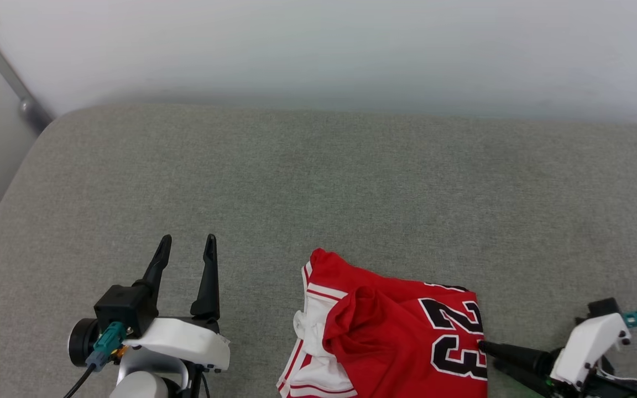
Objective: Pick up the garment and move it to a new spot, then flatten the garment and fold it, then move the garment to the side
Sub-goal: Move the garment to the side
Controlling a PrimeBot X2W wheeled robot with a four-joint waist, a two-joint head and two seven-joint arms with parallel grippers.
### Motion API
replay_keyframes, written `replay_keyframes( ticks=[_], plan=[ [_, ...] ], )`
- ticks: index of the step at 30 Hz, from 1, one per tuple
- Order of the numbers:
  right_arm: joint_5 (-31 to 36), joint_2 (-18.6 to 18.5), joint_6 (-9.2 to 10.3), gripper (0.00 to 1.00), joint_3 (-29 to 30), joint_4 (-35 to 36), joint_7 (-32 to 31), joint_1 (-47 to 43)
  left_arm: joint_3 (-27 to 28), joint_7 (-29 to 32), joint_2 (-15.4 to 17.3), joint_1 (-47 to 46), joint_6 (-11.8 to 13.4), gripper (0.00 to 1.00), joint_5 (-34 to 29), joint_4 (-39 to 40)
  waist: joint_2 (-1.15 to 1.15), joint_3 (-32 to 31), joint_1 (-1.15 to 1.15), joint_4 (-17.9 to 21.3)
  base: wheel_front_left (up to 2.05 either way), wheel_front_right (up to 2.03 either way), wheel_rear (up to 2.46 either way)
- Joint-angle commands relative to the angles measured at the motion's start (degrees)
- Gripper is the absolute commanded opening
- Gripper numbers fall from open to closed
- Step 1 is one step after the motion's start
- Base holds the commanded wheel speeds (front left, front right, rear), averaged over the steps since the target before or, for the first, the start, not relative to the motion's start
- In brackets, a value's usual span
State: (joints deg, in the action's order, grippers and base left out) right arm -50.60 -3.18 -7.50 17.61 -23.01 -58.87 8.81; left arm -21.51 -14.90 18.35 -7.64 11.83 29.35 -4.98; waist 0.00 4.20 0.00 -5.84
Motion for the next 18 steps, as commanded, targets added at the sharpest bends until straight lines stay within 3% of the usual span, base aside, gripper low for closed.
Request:
replay_keyframes(
  ticks=[1, 8, 9, 11, 18],
  plan=[
    [-1.4, 0.5, 0.02, 1.00, -1.5, -1.3, 0.6, 0.8, 0.2, -0.3, -0.3, -0.8, -0.1, 1.00, -0.4, -0.2, 0.00, 0.7, 0.00, -0.7, 0.00, 0.00, 0.00],
    [-9.0, 0.4, 0.04, 1.00, -11.2, -8.5, 4.9, 4.1, 0.3, -0.4, -1.3, -2.1, -1.2, 1.00, -1.0, -1.3, 0.00, 1.2, 0.00, -1.6, 0.00, 0.00, 0.00],
    [-9.5, 0.4, 0.04, 0.80, -12.1, -9.0, 5.6, 4.3, 0.4, -0.4, -1.4, -2.1, -1.2, 1.00, -1.2, -1.5, 0.00, 1.2, 0.00, -1.7, 0.00, 0.00, 0.00],
    [-9.8, 0.5, 0.04, 0.00, -13.8, -9.2, 6.8, 4.9, 0.6, -0.4, -1.5, -1.9, -1.4, 1.00, -1.5, -1.7, 0.00, 1.2, 0.00, -1.7, 0.00, 0.00, 0.00],
    [-4.9, -4.1, 0.02, 0.00, -22.5, -3.2, 11.5, 5.8, 1.4, -0.3, -1.7, -0.5, -1.6, 1.00, -2.0, -2.1, 0.00, -0.3, 0.00, -0.4, 0.00, 0.00, 0.00]
  ],
)
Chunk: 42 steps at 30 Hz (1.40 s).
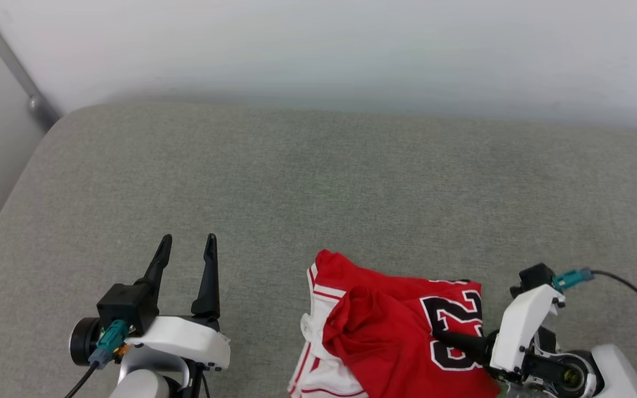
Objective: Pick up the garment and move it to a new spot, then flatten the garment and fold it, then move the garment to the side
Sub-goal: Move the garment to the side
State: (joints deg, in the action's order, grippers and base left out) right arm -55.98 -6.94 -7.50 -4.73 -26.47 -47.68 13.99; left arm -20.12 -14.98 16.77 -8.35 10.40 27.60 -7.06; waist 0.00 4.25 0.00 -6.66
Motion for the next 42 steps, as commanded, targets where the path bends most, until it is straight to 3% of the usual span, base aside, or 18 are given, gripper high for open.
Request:
replay_keyframes(
  ticks=[1, 8, 12, 16, 22, 28, 35, 41, 42],
  plan=[
    [2.1, -1.7, 0.02, 0.00, -1.8, 1.5, 1.5, 0.6, 0.2, -0.3, -0.2, 0.5, -0.2, 1.00, -0.2, 0.0, 0.00, -0.7, 0.00, 0.9, 0.00, 0.00, 0.00],
    [17.0, -10.9, 0.02, 0.00, -10.6, 3.7, 7.2, 1.8, 1.0, -0.2, -0.3, 2.1, 0.0, 1.00, -0.5, 0.6, 0.00, -1.9, 0.00, 6.1, 0.00, 0.00, 0.00],
    [24.4, -14.6, 0.03, 0.00, -11.4, 3.3, 9.0, 3.9, 1.5, -0.2, -0.4, 2.4, 0.1, 1.00, -0.8, 1.4, 0.00, -1.0, 0.00, 10.7, 0.00, 0.00, 0.00],
    [28.0, -16.0, 0.02, 0.00, -11.0, 3.5, 9.8, 5.8, 1.8, -0.2, -0.4, 1.9, -0.2, 1.00, -1.0, 2.2, 0.00, 0.6, 0.00, 14.4, 0.00, 0.00, 0.00],
    [32.1, -17.5, 0.03, 0.00, -6.8, 2.9, 12.4, 10.5, 1.7, -0.2, 0.5, -1.2, -1.2, 1.00, -2.1, 3.5, 0.00, 6.6, 0.00, 22.9, 0.00, 0.00, 0.00],
    [34.6, -18.2, 0.04, 0.00, 0.1, -0.7, 18.1, 16.0, 1.0, 2.0, 2.9, -7.0, -2.3, 1.00, -4.2, 6.3, 0.00, 15.6, 0.00, 27.4, 0.00, 0.00, 0.00],
    [36.7, -18.3, 0.04, 0.00, 9.3, -5.9, 27.0, 23.4, 0.5, 6.1, 6.4, -15.8, -3.6, 1.00, -7.4, 11.8, 0.00, 27.1, 0.00, 28.2, 0.00, 0.00, 0.00],
    [40.3, -17.6, 0.04, 0.00, 16.6, -10.6, 34.7, 28.0, -0.3, 8.1, 7.6, -20.4, -4.6, 1.00, -8.8, 14.8, 0.00, 32.3, 0.00, 27.1, 0.00, 0.00, 0.00],
    [41.1, -17.1, 0.04, 0.15, 17.4, -11.2, 36.1, 28.6, -0.3, 8.2, 7.7, -20.7, -4.7, 1.00, -8.9, 15.2, 0.00, 32.9, 0.00, 27.0, 0.00, 0.00, 0.00]
  ],
)
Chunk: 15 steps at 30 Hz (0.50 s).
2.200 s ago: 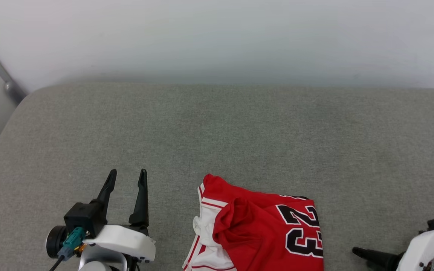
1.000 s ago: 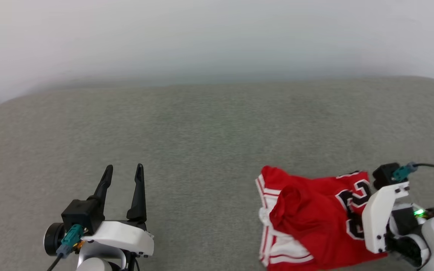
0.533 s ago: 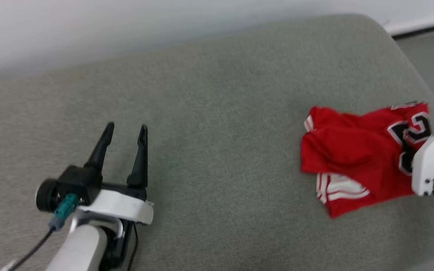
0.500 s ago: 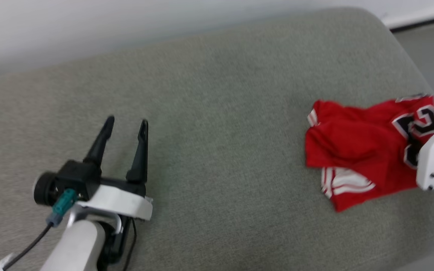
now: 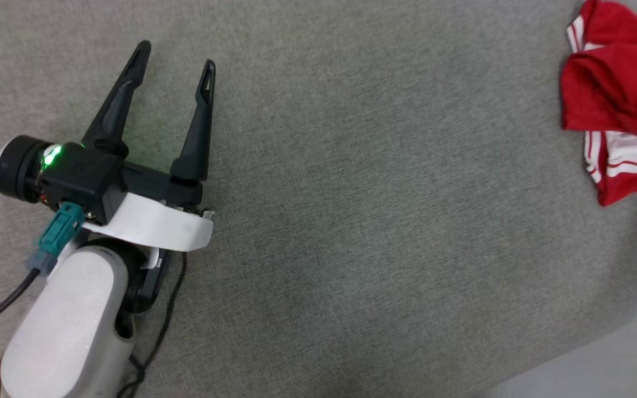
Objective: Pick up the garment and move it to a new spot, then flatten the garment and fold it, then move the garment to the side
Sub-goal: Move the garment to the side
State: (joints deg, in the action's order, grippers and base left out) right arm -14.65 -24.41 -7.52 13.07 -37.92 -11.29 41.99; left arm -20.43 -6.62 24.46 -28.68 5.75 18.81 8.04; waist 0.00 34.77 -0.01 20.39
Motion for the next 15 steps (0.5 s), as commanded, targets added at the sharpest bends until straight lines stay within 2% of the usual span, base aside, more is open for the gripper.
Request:
replay_keyframes(
  ticks=[1, 2, 3, 8, 15],
  plan=[
    [0.7, 0.7, 0.06, 0.33, 0.5, -0.4, 1.1, 1.2, -0.2, 0.3, 0.2, -0.7, -0.1, 1.00, -0.1, 0.3, 0.00, 2.9, 0.01, -0.2, 0.00, 0.00, 0.00],
    [1.7, 1.1, 0.06, 0.54, 1.4, -1.2, 2.5, 1.7, -0.3, 0.5, 0.3, -1.0, -0.3, 1.00, -0.1, 0.6, 0.00, 3.3, 0.01, -0.4, 0.00, 0.00, 0.00],
    [2.5, 1.7, 0.06, 1.00, 1.9, -2.0, 3.9, 2.1, -0.3, 0.5, 0.4, -1.2, -0.3, 1.00, -0.2, 0.8, 0.00, 3.5, 0.01, -0.5, 0.00, 0.00, 0.00],
    [7.6, 2.7, 0.06, 1.00, 5.1, -5.2, 12.4, 3.5, -0.4, 0.4, 0.6, -1.1, -0.2, 1.00, -0.1, 0.6, 0.00, 3.4, 0.01, -0.9, 0.00, 0.00, 0.00],
    [12.5, 2.6, 0.06, 1.00, 6.4, -7.6, 17.7, 2.6, -0.6, -1.4, -0.4, 1.5, 0.3, 1.00, 1.1, -2.5, 0.00, -2.1, 0.01, -0.8, 0.00, 0.00, 0.00]
  ],
)
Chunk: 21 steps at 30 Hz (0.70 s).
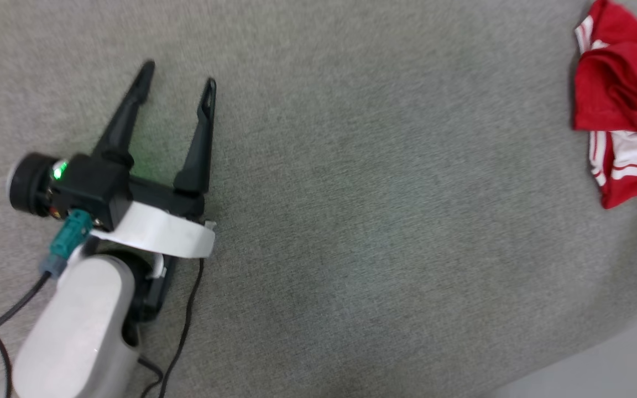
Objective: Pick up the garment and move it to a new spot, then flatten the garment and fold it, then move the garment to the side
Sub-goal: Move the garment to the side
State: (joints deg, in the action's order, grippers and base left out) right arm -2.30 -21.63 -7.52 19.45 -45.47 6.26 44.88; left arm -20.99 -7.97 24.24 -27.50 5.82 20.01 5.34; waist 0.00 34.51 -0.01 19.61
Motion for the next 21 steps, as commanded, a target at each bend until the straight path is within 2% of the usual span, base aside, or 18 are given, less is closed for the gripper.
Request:
replay_keyframes(
  ticks=[1, 7, 12, 21],
  plan=[
    [0.4, 0.0, 0.06, 1.00, -0.1, 0.0, 0.3, -1.0, -0.1, -0.6, -0.5, 1.0, 0.3, 1.00, 0.3, -0.6, 0.00, -3.3, 0.01, -0.1, 0.00, 0.00, 0.00],
    [0.9, 0.9, 0.06, 1.00, -4.4, 3.8, -0.2, -7.3, -0.2, -4.0, -3.2, 6.9, 1.2, 1.00, 2.9, -5.3, 0.00, -14.1, 0.01, -1.6, 0.00, 0.00, 0.00],
    [-1.2, 2.3, 0.06, 1.00, -8.6, 10.8, -2.2, -15.5, 0.2, -5.4, -5.1, 11.9, 2.0, 1.00, 5.1, -8.5, 0.00, -21.5, 0.01, -4.2, 0.00, 0.00, 0.00],
    [-6.0, 5.7, 0.05, 1.00, -14.4, 24.8, -7.3, -28.7, 0.2, -6.5, -7.6, 18.1, 3.4, 1.00, 6.7, -10.8, 0.00, -28.8, 0.01, -11.2, 0.00, 0.00, 0.00]
  ],
)
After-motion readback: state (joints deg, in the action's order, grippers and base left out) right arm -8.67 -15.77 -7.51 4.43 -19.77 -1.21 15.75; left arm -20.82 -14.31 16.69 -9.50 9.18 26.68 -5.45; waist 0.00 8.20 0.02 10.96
